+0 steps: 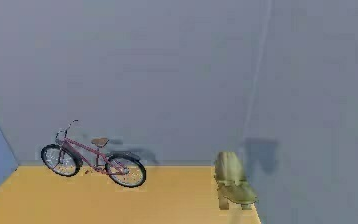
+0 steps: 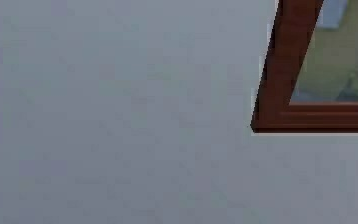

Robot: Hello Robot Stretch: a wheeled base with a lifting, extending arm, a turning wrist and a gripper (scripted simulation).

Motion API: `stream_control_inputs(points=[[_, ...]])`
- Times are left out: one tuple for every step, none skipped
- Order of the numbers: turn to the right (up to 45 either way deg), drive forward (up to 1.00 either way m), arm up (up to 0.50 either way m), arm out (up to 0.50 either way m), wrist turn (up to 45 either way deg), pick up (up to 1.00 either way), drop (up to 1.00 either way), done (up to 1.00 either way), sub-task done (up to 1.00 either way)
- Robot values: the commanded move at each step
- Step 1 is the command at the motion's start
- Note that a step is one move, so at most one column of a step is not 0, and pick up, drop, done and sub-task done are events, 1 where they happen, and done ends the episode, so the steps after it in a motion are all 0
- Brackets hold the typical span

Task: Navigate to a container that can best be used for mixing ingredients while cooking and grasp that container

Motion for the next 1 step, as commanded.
stream_control_inputs(points=[[-45.0, 0.0, 0.0, 0.0, 0.0, 0.0, 0.0, 0.0, 0.0]])
